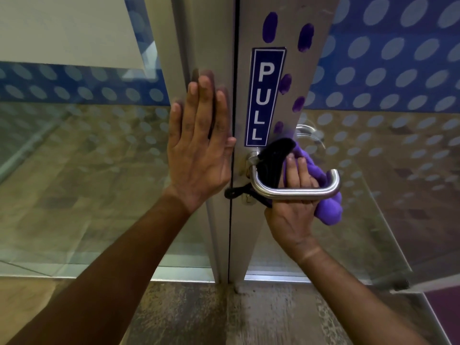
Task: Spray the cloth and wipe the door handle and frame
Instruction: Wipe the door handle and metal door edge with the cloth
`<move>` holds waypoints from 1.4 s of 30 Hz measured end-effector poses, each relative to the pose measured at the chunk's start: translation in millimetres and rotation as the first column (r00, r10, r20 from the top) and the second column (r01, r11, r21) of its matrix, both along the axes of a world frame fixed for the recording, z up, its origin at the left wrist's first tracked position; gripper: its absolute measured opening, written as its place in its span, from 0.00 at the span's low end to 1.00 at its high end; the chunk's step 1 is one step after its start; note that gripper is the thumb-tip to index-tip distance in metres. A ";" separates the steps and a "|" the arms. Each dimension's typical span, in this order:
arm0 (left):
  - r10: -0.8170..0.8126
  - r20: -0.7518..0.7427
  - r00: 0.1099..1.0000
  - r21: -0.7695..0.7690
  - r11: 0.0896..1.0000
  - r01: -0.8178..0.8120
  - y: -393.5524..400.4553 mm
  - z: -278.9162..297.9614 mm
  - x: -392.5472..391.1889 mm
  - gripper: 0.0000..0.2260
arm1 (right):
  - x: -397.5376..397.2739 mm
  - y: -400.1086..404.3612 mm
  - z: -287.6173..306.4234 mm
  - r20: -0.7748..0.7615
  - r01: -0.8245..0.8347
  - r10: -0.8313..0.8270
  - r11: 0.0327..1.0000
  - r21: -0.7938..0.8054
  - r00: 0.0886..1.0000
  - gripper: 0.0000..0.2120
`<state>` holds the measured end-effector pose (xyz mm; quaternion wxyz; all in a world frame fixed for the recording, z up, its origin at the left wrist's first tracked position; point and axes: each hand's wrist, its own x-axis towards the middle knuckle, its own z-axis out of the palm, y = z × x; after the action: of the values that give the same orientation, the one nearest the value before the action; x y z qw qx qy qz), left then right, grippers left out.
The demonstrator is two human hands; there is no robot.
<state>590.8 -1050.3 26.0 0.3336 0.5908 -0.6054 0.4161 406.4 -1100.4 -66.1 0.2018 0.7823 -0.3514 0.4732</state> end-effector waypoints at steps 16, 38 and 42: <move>-0.027 -0.032 0.999 -0.006 1.000 0.027 -3.1 -26.5 -2.3 0.30 | 10.5 3.3 2.4 0.067 0.024 -0.028 0.998 0.054 0.997 0.46; -0.003 -0.015 1.000 -0.002 1.000 0.003 0.3 -24.0 -3.5 0.30 | -27.7 17.4 -36.9 -0.242 -0.018 0.032 0.998 0.061 0.970 0.23; -0.010 -0.019 1.000 -0.005 1.000 0.010 0.0 -25.1 -4.0 0.29 | -4.2 8.1 -14.5 -0.058 0.048 -0.043 0.994 0.095 0.997 0.32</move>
<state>586.8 -1050.3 0.9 0.3429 0.5908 -0.6041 0.4103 402.1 -1092.4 -80.6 0.1843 0.7959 -0.3859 0.4287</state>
